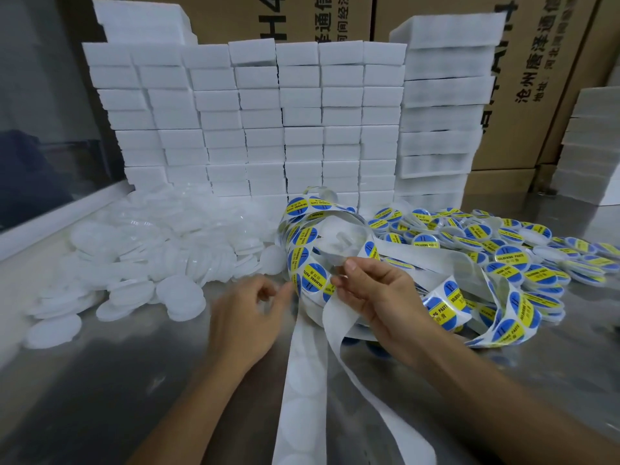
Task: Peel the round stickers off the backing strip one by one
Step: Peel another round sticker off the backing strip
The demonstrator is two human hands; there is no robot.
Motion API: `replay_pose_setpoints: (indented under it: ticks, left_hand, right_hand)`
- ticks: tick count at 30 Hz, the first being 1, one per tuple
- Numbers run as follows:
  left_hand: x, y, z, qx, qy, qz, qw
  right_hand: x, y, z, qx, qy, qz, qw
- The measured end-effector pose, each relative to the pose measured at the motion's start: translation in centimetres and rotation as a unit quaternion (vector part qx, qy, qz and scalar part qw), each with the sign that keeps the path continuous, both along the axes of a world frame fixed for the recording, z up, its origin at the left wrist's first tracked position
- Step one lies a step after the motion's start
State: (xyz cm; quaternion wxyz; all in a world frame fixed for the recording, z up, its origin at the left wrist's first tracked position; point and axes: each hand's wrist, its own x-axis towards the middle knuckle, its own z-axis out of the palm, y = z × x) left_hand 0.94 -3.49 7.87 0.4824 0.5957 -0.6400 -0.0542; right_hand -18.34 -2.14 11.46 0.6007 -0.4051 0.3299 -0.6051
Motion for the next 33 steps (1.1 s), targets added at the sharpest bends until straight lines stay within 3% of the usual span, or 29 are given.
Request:
replay_pose_setpoints:
  ticks: [3, 6, 9, 18, 24, 27, 30, 33]
  left_hand:
    - [2.2, -0.4, 0.1, 0.051, -0.165, 0.205, 0.963]
    - [4.1, -0.3, 0.1, 0.209, -0.208, 0.27, 0.917]
    - [4.3, -0.2, 0.1, 0.255, -0.194, 0.261, 0.911]
    - [3.4, -0.1, 0.5, 0.195, -0.206, 0.251, 0.925]
    - [2.1, -0.4, 0.3, 0.19, -0.219, 0.167, 0.942]
    - [1.6, -0.5, 0.1, 0.15, -0.177, 0.128, 0.964]
    - [0.9, -0.8, 0.2, 0.065, -0.032, 0.031, 0.997]
    - [0.2, -0.6, 0.5, 0.012, 0.078, -0.016, 0.997]
  right_hand:
    - [0.2, 0.0, -0.2, 0.015, 0.012, -0.003, 1.0]
    - [0.2, 0.1, -0.2, 0.016, 0.032, 0.004, 0.999]
    - [0.1, 0.0, -0.3, 0.013, 0.036, -0.003, 0.999]
    - [-0.4, -0.3, -0.5, 0.007, 0.033, 0.008, 0.999]
    - [-0.6, -0.6, -0.6, 0.015, 0.038, 0.014, 0.999]
    - [-0.8, -0.8, -0.6, 0.029, 0.05, 0.015, 0.998]
    - [-0.8, -0.8, -0.6, 0.02, 0.045, 0.015, 0.999]
    - [-0.8, -0.8, -0.7, 0.006, 0.041, 0.012, 0.999]
